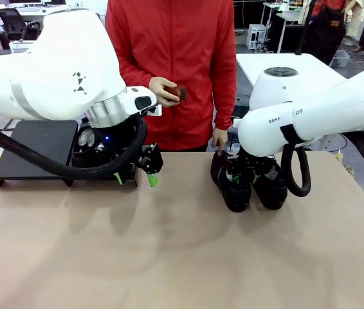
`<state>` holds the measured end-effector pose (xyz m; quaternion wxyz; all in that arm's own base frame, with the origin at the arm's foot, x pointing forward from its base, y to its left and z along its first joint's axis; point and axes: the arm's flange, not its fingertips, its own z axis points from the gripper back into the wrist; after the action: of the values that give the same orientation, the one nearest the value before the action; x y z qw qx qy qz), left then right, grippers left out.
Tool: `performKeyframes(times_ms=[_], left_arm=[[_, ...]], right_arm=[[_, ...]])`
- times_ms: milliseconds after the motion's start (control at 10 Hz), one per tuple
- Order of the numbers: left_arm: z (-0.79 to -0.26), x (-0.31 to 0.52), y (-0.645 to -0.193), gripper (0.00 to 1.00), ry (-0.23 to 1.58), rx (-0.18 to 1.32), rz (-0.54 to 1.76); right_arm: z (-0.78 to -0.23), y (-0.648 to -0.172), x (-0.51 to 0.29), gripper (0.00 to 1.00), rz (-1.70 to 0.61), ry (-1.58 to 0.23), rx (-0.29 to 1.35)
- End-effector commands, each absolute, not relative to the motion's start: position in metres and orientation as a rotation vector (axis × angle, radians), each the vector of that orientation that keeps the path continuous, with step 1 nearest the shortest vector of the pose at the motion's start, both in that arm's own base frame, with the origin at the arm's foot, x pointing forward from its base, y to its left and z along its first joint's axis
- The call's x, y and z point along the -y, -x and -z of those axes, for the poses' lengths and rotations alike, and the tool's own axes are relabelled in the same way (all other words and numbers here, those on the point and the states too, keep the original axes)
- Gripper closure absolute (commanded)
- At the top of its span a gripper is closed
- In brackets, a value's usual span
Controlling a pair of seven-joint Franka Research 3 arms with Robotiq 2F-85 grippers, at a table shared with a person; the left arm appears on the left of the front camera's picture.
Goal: Organize the shoes by placing them on the stand.
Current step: Pick up one Shoe and place it in the middle of the table.
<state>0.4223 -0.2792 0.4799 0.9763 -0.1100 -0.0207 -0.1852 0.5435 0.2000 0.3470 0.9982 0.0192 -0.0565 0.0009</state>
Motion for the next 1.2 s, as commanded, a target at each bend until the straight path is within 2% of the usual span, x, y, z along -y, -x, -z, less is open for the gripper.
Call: performKeyframes(times_ms=[0,200,800,1100], left_arm=[[-0.482,0.277,-0.423,0.14,0.21,0.042,0.381],[-0.482,0.277,-0.423,0.14,0.21,0.042,0.381],[-0.482,0.277,-0.423,0.14,0.21,0.042,0.381],[-0.482,0.277,-0.423,0.14,0.21,0.042,0.381]], right_arm=[[-0.35,-0.552,-0.202,0.65,-0.029,-0.022,0.116],[-0.351,-0.551,-0.201,1.0,-0.031,-0.02,0.114],[-0.354,-0.551,-0.2,1.0,-0.035,-0.022,0.095],[-0.41,-0.499,-0.202,1.0,0.009,-0.082,0.176]])
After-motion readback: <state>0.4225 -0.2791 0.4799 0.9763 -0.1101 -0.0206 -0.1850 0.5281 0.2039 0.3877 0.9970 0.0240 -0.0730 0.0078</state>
